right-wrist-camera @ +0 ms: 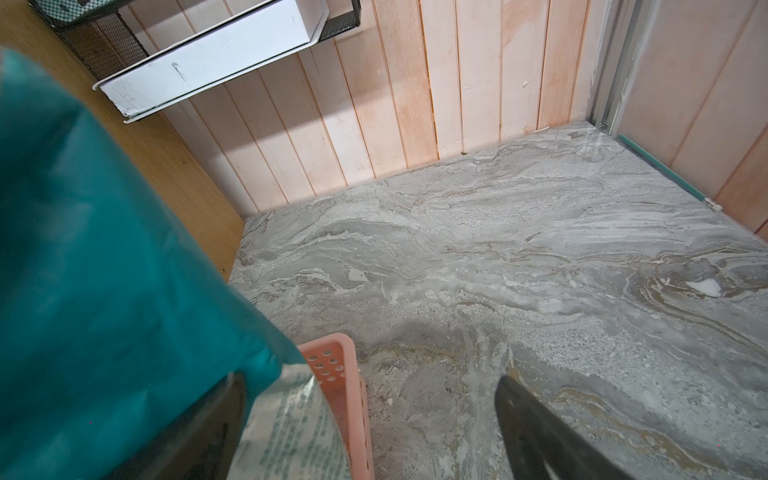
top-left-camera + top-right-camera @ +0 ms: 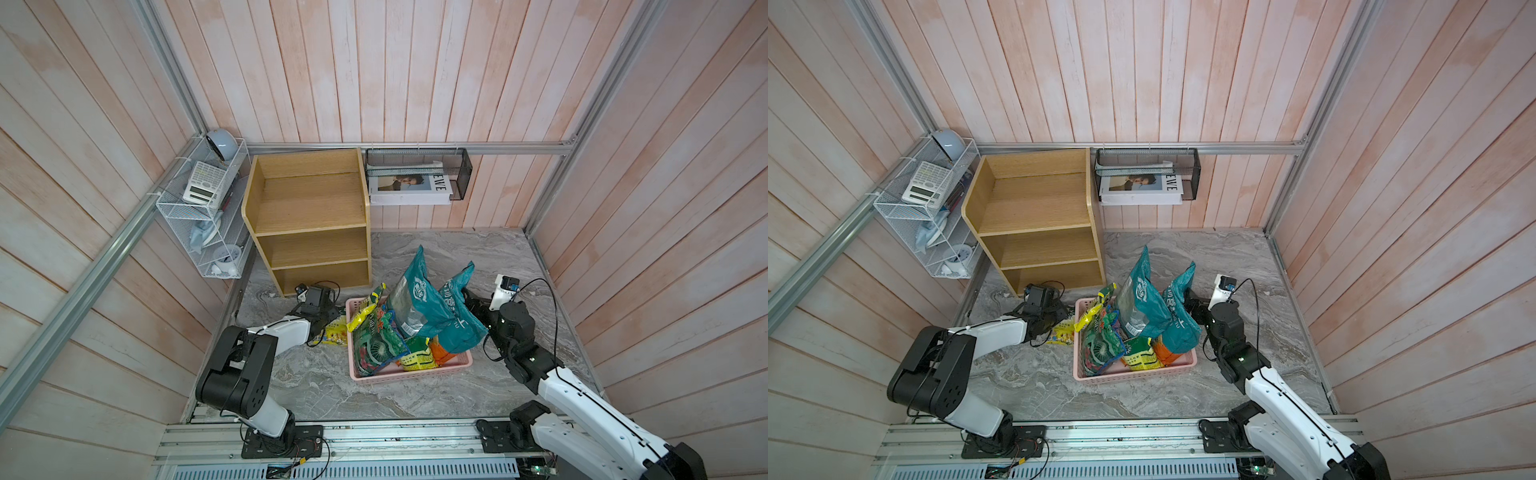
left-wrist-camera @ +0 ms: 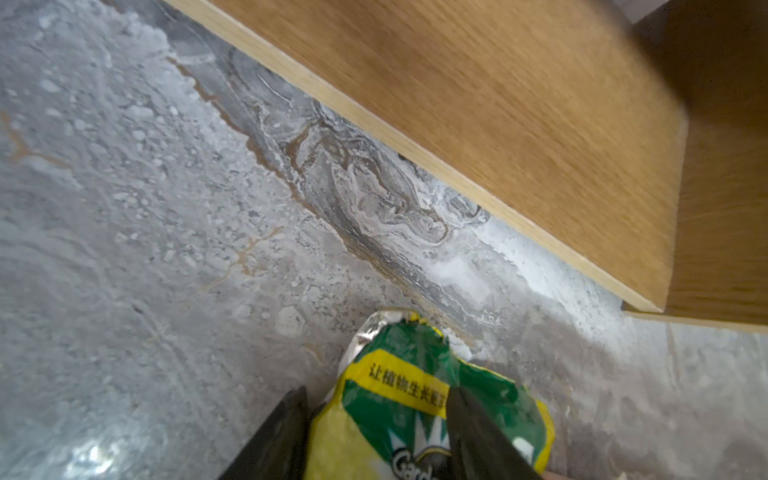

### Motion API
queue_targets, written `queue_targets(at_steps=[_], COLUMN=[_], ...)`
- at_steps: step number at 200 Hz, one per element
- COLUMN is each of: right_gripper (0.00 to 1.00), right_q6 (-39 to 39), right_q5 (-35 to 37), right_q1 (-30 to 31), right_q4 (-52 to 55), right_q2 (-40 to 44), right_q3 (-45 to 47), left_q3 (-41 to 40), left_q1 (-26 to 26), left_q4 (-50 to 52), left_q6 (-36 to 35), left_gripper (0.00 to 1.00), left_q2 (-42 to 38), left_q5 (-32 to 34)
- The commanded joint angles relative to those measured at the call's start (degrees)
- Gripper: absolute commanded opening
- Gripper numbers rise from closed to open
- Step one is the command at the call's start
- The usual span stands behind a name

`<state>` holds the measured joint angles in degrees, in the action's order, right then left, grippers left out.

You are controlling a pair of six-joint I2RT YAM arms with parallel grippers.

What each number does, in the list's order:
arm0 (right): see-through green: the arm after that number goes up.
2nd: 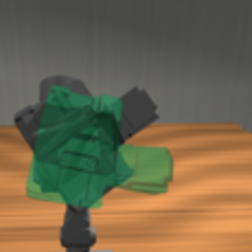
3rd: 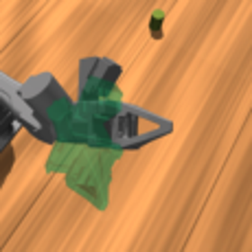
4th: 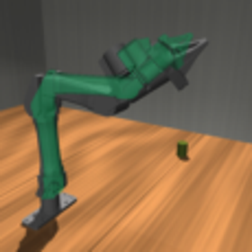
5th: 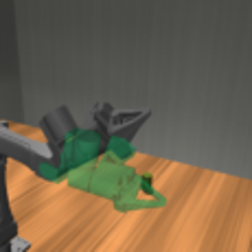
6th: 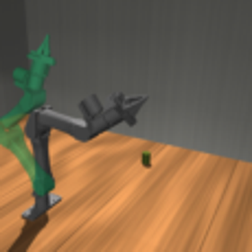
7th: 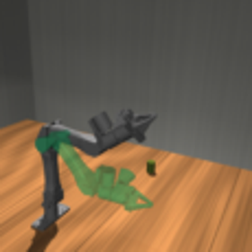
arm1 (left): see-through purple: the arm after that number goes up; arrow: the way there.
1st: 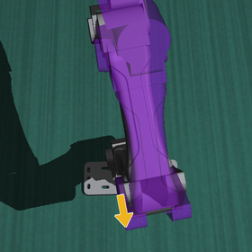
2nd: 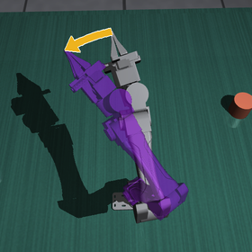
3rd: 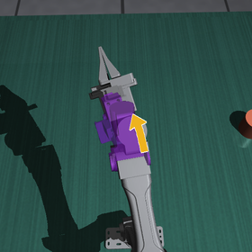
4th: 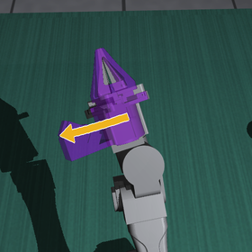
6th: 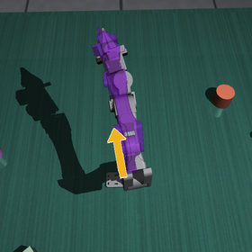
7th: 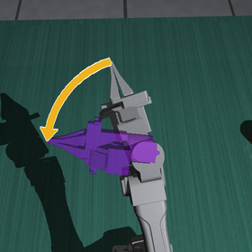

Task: Take down the fertilizer bag from the shelf
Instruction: Pick up the fertilizer bag from the shelf.

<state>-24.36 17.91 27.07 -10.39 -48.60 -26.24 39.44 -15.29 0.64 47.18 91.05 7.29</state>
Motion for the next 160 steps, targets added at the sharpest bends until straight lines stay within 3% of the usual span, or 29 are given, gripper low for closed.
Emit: queue_targets(at_steps=[1,11,50,80,121,160], right_gripper=[0.98,0.98,0.98,0.98,0.98,0.98], right_q6=[0.72,0.69,0.8,0.91,0.89,0.98], right_q5=[-1.14,-1.08,-0.68,-0.86,-0.82,-0.72], right_q1=[0.53,0.57,0.57,0.53,0.53,0.53], right_q4=[0.46,0.55,0.47,0.46,0.46,0.37], right_q2=[-0.54,-0.43,-0.2,-0.58,-0.41,-0.59], right_q3=[0.19,0.22,0.31,0.18,0.06,-0.04], left_q3=[0.4,0.95,2.57,2.48,2.14,3.99], left_q1=[0.1,0.09,0.09,0.08,-0.4,-11.25], left_q4=[-0.91,-0.91,-0.35,1.96,11.04,25.43], left_q6=[-1.21,-1.26,-1.74,-1.65,-0.83,2.47], left_gripper=[0.53,0.48,0.0,0.0,0.0,0.0], left_q2=[2.38,3.35,4.76,0.74,-14.66,-32.47], left_q5=[-0.85,-0.76,0.09,1.75,7.03,21.02])
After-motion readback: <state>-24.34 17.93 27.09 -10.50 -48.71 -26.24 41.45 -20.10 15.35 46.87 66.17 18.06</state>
